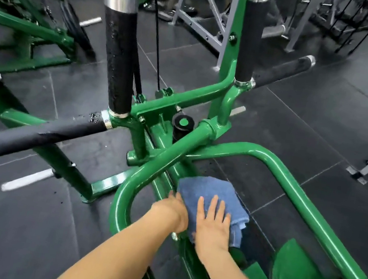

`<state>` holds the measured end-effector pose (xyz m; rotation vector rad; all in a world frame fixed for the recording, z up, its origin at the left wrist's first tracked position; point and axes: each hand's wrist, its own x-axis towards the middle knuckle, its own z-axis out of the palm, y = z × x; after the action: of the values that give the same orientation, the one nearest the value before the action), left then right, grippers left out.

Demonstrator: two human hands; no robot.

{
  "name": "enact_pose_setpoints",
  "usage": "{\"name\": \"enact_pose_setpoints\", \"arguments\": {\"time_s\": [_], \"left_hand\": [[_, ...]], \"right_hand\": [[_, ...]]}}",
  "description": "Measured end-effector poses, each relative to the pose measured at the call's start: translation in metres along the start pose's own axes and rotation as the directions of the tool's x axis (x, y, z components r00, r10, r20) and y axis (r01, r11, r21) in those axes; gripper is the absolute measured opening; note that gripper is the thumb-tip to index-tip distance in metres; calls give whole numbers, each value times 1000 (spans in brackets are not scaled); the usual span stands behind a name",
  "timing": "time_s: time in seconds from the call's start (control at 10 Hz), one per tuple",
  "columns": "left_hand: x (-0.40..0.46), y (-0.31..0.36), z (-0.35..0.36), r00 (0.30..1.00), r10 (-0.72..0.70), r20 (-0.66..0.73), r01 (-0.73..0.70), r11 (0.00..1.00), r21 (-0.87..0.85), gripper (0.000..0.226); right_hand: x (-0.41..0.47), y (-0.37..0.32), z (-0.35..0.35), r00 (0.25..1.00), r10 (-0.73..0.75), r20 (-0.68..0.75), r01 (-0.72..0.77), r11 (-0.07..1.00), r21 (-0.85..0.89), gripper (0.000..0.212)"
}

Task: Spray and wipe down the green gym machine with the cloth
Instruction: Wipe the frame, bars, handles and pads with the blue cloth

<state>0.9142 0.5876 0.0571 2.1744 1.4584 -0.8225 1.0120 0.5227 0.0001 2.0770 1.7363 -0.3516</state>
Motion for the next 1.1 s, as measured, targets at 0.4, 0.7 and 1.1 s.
{"name": "enact_pose_setpoints", "arguments": {"time_s": [0.4, 0.7, 1.1], "left_hand": [[34, -19, -24, 1000, -18, 9, 18, 998, -53, 72], [-34, 20, -9, 953, 251, 169, -258, 966, 25, 46], [-95, 26, 3, 927, 317, 201, -328, 944, 22, 33]], "right_hand": [[62, -32, -44, 988, -139, -71, 141, 990, 29, 67], [-23, -8, -7, 989, 19, 144, -3, 994, -110, 56], [-89, 17, -13, 994, -89, 68, 99, 980, -173, 56]]}}
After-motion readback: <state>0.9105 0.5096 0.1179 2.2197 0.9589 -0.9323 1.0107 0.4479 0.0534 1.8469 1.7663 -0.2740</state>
